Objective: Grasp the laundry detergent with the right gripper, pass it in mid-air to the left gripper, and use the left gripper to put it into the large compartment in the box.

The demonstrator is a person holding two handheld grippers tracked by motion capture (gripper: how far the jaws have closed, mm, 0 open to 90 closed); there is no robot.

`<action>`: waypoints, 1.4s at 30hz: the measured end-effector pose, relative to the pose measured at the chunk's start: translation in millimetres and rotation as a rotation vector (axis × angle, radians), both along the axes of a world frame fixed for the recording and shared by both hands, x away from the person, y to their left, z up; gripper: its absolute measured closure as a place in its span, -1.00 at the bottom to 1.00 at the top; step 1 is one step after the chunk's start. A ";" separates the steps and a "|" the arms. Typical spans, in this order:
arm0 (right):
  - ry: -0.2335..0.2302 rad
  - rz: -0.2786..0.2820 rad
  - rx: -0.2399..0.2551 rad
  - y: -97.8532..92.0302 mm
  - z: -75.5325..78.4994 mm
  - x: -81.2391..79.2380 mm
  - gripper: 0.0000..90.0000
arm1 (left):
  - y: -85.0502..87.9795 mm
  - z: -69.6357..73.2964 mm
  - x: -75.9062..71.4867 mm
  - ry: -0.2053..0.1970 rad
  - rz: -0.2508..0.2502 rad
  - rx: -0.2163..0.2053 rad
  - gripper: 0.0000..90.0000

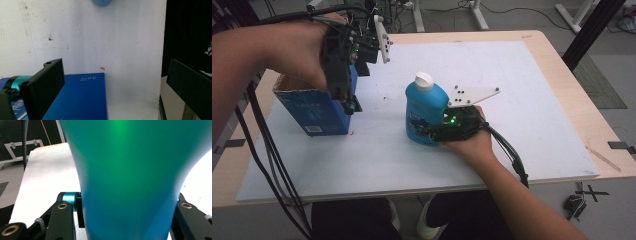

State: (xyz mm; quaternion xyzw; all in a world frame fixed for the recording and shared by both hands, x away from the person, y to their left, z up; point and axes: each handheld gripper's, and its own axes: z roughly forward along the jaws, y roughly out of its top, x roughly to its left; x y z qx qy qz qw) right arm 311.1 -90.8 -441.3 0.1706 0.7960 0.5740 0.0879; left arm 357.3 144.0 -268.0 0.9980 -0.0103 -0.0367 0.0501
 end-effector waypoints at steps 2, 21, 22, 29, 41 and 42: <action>0.004 0.009 -0.002 -0.5 1.2 -0.6 0.01 | -1.1 0.7 -0.4 -0.002 0.000 0.002 -0.96; -0.011 0.231 -0.028 7.5 43.2 -2.9 0.01 | -32.5 24.4 -12.9 0.000 -0.023 0.016 -0.96; -0.010 0.246 -0.032 9.0 43.8 -2.7 0.01 | -34.5 25.0 -14.3 0.006 -0.028 0.018 -0.96; 0.004 0.320 -0.040 17.5 47.9 -1.1 0.01 | -47.5 25.8 -21.7 0.015 -0.008 0.025 -0.96; 0.001 0.403 -0.040 33.7 60.2 3.5 0.01 | -58.0 30.7 -27.0 0.017 0.014 0.013 -0.96; 0.005 0.407 -0.038 35.5 61.4 4.3 0.01 | -58.9 31.2 -27.2 0.012 0.015 0.015 -0.96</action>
